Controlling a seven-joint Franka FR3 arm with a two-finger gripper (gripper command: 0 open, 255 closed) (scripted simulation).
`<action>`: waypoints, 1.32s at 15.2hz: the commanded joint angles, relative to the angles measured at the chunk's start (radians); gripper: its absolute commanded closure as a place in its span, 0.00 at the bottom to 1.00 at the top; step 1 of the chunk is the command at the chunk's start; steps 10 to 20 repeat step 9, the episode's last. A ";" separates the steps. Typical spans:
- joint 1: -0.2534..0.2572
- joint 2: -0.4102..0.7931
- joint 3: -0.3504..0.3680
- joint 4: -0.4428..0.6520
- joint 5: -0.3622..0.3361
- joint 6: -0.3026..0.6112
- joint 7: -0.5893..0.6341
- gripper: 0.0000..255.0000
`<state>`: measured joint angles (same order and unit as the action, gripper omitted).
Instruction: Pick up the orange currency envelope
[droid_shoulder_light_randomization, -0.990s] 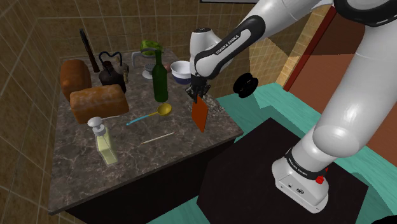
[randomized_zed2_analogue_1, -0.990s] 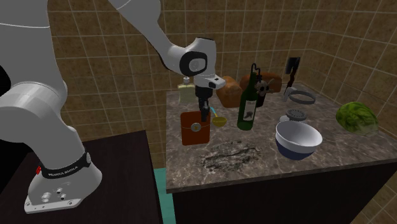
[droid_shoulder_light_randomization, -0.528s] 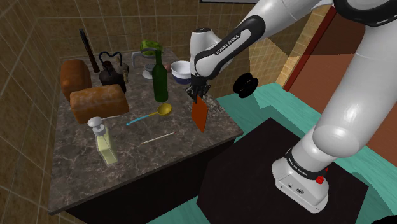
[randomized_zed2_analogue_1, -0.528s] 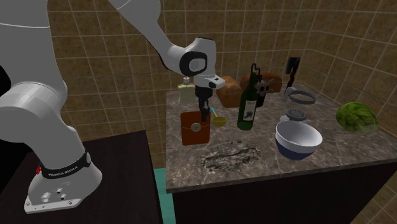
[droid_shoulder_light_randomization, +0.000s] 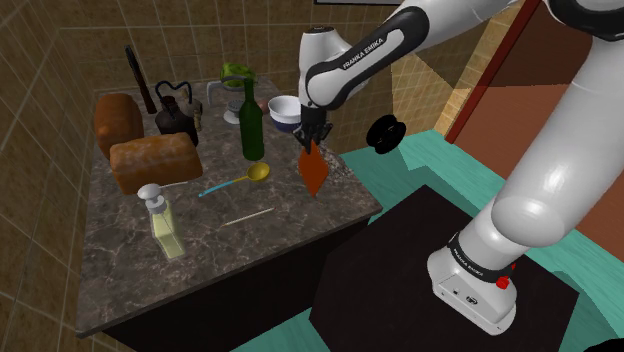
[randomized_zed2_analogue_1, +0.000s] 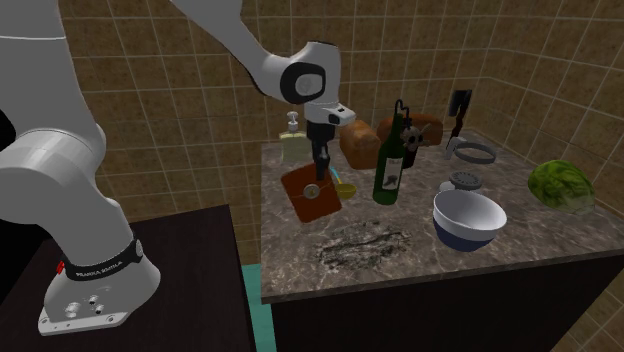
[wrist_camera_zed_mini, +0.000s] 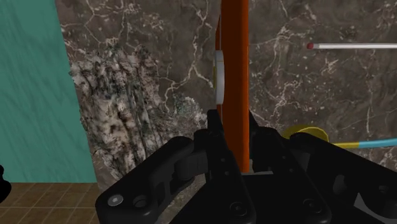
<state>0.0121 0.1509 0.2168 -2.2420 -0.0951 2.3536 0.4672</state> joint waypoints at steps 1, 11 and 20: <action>-0.002 -0.020 0.001 0.005 0.008 -0.025 -0.007 1.00; -0.004 -0.074 0.004 0.031 0.028 -0.102 -0.023 1.00; -0.004 -0.074 0.004 0.031 0.028 -0.102 -0.023 1.00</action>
